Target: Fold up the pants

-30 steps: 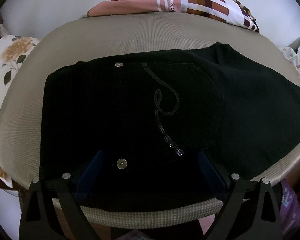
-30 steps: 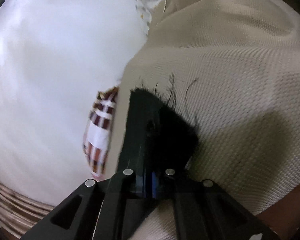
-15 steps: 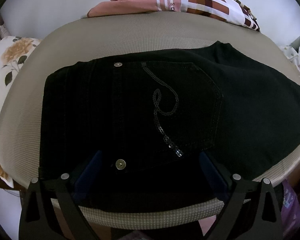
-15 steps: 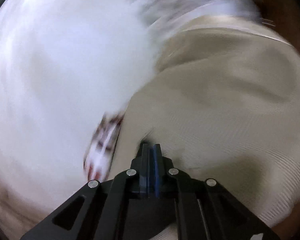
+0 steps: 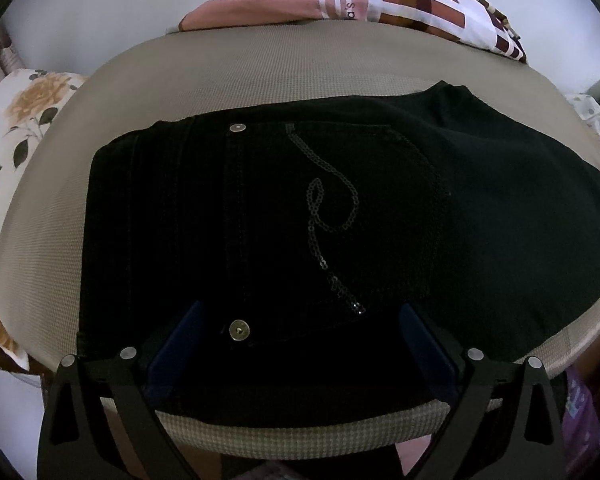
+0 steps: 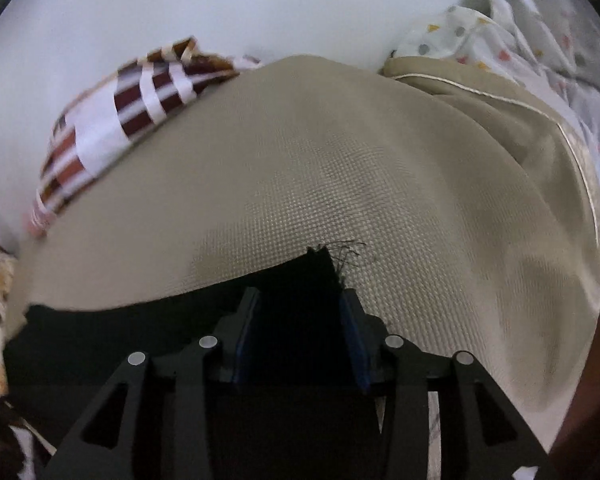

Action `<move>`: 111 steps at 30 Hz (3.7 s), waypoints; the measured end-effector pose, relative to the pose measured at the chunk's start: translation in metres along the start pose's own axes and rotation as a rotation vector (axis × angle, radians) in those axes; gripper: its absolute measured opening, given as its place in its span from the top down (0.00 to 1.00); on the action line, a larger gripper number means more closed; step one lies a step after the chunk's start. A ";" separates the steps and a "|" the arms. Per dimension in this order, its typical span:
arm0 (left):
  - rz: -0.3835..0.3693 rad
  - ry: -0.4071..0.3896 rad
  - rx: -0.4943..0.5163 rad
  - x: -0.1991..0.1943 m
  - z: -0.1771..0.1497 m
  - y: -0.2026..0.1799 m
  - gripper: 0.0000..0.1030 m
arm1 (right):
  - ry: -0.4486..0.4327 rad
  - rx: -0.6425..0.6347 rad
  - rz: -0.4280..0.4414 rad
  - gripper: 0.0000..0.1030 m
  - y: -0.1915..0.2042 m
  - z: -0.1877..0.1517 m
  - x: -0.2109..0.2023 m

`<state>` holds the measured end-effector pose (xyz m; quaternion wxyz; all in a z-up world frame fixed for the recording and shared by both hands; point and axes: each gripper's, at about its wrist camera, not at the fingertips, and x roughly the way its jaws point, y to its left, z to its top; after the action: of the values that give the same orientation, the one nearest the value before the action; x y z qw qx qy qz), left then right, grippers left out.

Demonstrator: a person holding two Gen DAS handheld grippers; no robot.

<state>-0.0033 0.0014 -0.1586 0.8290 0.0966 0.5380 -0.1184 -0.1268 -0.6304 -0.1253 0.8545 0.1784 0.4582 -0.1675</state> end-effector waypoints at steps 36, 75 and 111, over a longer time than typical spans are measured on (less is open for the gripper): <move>0.004 -0.010 -0.005 0.002 -0.002 0.000 0.01 | -0.201 0.143 -0.111 0.94 -0.031 -0.008 -0.030; -0.403 0.058 -0.610 -0.036 -0.084 0.190 0.15 | 0.136 0.031 0.829 0.46 0.227 -0.136 -0.069; -0.089 -0.118 -0.303 -0.035 -0.042 0.149 0.89 | 0.090 -0.292 0.780 0.46 0.292 -0.063 -0.045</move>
<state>-0.0089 0.1594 -0.1391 0.8580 -0.0606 0.5041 -0.0781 -0.0645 -0.3390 -0.0753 0.8493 0.2227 0.4121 0.2435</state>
